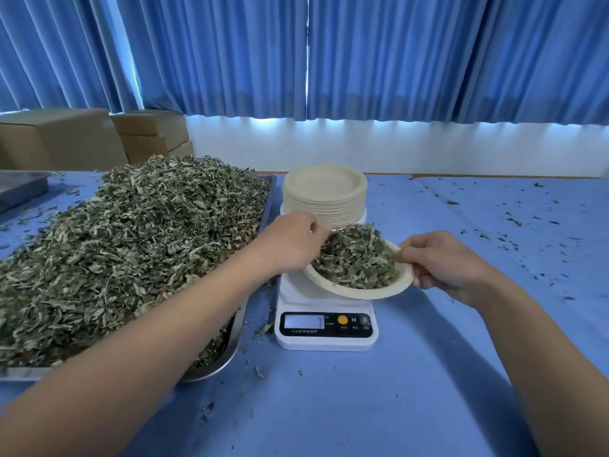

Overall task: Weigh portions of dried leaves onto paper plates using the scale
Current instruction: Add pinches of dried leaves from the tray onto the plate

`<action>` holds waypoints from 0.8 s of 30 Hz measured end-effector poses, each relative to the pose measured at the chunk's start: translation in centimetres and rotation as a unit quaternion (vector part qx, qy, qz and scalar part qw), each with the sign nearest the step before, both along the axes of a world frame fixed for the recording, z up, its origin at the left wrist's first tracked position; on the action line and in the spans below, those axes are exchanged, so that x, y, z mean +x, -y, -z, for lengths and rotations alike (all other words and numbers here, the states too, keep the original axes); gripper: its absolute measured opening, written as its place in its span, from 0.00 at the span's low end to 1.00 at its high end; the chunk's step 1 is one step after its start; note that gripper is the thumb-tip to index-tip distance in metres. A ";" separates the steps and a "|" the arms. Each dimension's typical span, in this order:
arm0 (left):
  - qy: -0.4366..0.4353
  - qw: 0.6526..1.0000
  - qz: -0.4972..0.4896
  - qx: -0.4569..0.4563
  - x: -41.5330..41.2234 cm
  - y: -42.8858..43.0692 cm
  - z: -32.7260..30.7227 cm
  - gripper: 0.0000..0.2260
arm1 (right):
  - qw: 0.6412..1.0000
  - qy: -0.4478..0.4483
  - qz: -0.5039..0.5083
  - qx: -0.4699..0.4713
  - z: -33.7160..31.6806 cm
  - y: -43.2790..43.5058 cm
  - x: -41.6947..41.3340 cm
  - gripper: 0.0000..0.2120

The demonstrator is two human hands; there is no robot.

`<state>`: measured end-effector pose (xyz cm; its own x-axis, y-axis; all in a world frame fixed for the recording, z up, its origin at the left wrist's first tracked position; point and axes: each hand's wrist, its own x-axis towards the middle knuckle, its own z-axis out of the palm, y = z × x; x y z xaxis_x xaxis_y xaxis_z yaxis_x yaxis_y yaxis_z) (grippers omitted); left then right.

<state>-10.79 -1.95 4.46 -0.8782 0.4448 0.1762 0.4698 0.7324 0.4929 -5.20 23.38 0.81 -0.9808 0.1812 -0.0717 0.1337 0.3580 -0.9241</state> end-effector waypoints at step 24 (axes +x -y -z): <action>0.329 0.738 -0.267 0.525 -10.1 -27.9 3.7 0.18 | 0.915 -0.024 0.392 -0.097 3.3 -13.2 -15.9 0.11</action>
<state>-20.90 25.99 0.76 -0.9276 -0.0745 -0.3661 -0.3425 -0.2216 0.9130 -21.11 36.60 -2.51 -0.5580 0.8182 -0.1383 0.2369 -0.0026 -0.9715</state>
